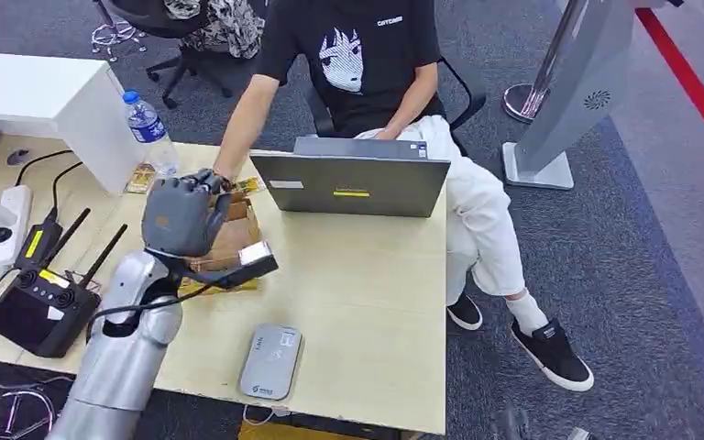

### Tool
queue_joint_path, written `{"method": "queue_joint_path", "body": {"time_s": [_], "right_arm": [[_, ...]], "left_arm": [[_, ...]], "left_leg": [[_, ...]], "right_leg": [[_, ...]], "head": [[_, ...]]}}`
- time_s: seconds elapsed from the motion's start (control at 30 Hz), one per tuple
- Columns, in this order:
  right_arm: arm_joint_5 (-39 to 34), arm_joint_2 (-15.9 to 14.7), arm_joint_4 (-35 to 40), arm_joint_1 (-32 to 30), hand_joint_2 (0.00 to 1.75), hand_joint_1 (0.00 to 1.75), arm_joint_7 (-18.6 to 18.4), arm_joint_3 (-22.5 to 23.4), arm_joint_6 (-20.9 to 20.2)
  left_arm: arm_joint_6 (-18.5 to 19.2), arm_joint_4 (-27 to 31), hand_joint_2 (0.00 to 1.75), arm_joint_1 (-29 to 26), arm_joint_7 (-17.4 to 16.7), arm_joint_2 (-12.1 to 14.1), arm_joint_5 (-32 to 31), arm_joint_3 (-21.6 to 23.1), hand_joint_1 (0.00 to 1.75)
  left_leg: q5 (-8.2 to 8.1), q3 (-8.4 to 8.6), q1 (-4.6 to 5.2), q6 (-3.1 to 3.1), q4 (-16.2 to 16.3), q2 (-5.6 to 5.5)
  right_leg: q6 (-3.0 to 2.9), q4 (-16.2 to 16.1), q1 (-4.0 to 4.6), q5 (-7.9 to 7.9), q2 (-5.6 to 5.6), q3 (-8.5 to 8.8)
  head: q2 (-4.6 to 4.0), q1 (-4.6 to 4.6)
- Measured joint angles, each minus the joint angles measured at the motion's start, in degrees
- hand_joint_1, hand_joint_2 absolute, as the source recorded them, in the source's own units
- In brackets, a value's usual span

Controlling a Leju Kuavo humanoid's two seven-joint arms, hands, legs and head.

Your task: Pass the card to the sensor for recognition and then transmit it.

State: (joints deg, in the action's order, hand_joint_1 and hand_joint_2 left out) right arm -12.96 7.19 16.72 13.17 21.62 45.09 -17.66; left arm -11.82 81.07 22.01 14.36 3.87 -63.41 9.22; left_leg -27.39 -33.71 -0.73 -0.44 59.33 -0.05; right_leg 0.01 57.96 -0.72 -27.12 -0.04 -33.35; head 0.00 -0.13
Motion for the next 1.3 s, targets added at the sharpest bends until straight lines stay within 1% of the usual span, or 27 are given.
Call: {"method": "queue_joint_path", "body": {"time_s": [0.07,0.13,0.23,0.37,0.4,0.43,0.6,0.87,1.0,1.07,1.13,1.17,1.23,1.3], "right_arm": [[0.7,0.1,-0.1,0.4,1.75,0.00,-0.4,0.0,0.2],[1.2,0.3,-0.1,0.8,1.75,0.00,-0.6,0.0,0.3],[1.9,0.5,-0.1,1.3,1.75,0.00,-1.1,-0.3,0.5],[2.6,0.8,-0.2,1.8,1.75,0.00,-1.4,-0.5,0.7],[2.6,0.8,-0.2,1.8,1.75,0.00,-1.4,-0.5,0.7],[2.6,0.9,-0.2,1.9,1.75,0.00,-1.4,-0.6,0.7],[2.6,1.0,-0.2,1.9,1.75,0.00,-1.4,-0.9,0.8],[2.6,1.2,-0.2,1.9,1.75,0.00,-1.4,-1.3,0.8],[2.6,1.2,-0.2,1.9,1.75,0.00,-1.3,-1.3,0.7],[2.6,1.2,-0.2,1.9,1.75,0.00,-1.2,-1.3,0.7],[2.6,1.2,-0.2,1.9,1.75,0.00,-1.0,-1.3,0.7],[2.5,1.2,-0.2,1.8,1.75,0.00,-0.9,-1.3,0.7],[2.4,1.3,-0.2,1.6,1.75,0.00,-0.4,-1.3,0.7],[2.3,1.3,-0.1,1.3,1.75,0.00,0.0,-1.3,0.8]], "left_arm": [[1.3,-0.1,1.75,3.1,-0.4,-0.5,-0.5,-2.0,1.75],[1.9,-1.4,1.75,6.5,-0.7,-0.8,-0.9,-4.4,1.75],[1.4,-6.1,1.75,11.7,-1.0,-0.7,-2.1,-8.0,1.75],[0.6,-12.0,1.75,16.0,-0.8,-0.5,-3.3,-12.1,1.75],[0.3,-13.3,1.75,16.7,-0.7,-0.4,-3.6,-13.1,0.72],[0.1,-14.2,1.75,17.1,-0.5,-0.4,-3.8,-13.9,0.00],[-1.5,-17.1,1.75,17.5,0.2,-0.3,-4.0,-16.2,0.00],[-1.7,-18.5,1.75,17.4,0.2,-0.3,-4.0,-16.9,0.00],[-3.5,-18.5,1.75,16.5,1.5,-0.3,-3.6,-17.7,0.00],[-4.8,-17.9,1.75,15.4,2.7,-0.6,-2.1,-18.4,0.00],[-6.2,-16.5,1.75,14.0,4.7,-1.0,1.0,-19.5,0.00],[-7.0,-15.0,1.75,13.0,6.7,-1.4,4.3,-20.5,0.00],[-8.2,-10.5,1.75,10.6,11.7,-3.0,12.9,-23.5,0.00],[-7.6,-5.9,1.75,8.2,16.5,-5.1,21.9,-27.2,0.00]], "left_leg": [[0.05,0.00,-0.02,0.04,0.0,0.01],[0.09,0.00,-0.05,-0.03,0.0,0.03],[0.15,0.00,-0.06,-0.08,0.0,0.02],[0.16,0.00,-0.06,-0.08,0.0,0.03],[0.15,0.00,-0.06,-0.08,0.0,0.03],[0.15,-0.01,-0.05,-0.08,0.0,0.03],[0.15,-0.02,-0.02,-0.07,0.0,0.03],[0.16,-0.03,-0.02,-0.07,0.0,0.01],[0.15,-0.03,-0.02,-0.07,0.0,0.02],[0.15,-0.03,-0.03,-0.07,0.0,0.02],[0.15,-0.03,-0.03,-0.07,0.0,0.04],[0.14,-0.03,-0.03,-0.08,0.0,0.07],[0.12,-0.05,-0.02,-0.07,-0.1,0.10],[0.11,-0.08,-0.02,-0.07,-0.1,0.11]], "right_leg": [[-0.04,0.0,0.00,0.04,0.01,-0.02],[-0.08,0.0,0.01,0.06,0.02,-0.03],[-0.14,0.1,0.01,0.10,0.01,-0.04],[-0.14,0.1,0.02,0.10,0.03,-0.04],[-0.14,0.1,0.02,0.10,0.03,-0.04],[-0.14,0.1,0.02,0.10,0.03,-0.04],[-0.14,0.0,0.01,0.10,0.03,-0.04],[-0.11,0.0,0.01,0.12,0.02,-0.04],[-0.11,0.0,0.01,0.12,0.03,-0.04],[-0.12,0.0,0.01,0.11,0.03,-0.05],[-0.12,0.0,0.01,0.11,0.05,-0.06],[-0.12,0.0,0.01,0.11,0.08,-0.07],[-0.11,0.0,0.01,0.11,0.13,-0.09],[-0.11,0.0,0.01,0.10,0.14,-0.10]], "head": [[0.00,-0.02],[0.00,0.00],[0.00,-0.02],[0.00,-0.02],[0.00,-0.02],[0.00,-0.02],[0.00,0.00],[0.00,-0.02],[0.00,-0.02],[0.00,-0.02],[0.00,-0.02],[0.00,-0.04],[0.00,-0.02],[0.00,-0.02]]}}
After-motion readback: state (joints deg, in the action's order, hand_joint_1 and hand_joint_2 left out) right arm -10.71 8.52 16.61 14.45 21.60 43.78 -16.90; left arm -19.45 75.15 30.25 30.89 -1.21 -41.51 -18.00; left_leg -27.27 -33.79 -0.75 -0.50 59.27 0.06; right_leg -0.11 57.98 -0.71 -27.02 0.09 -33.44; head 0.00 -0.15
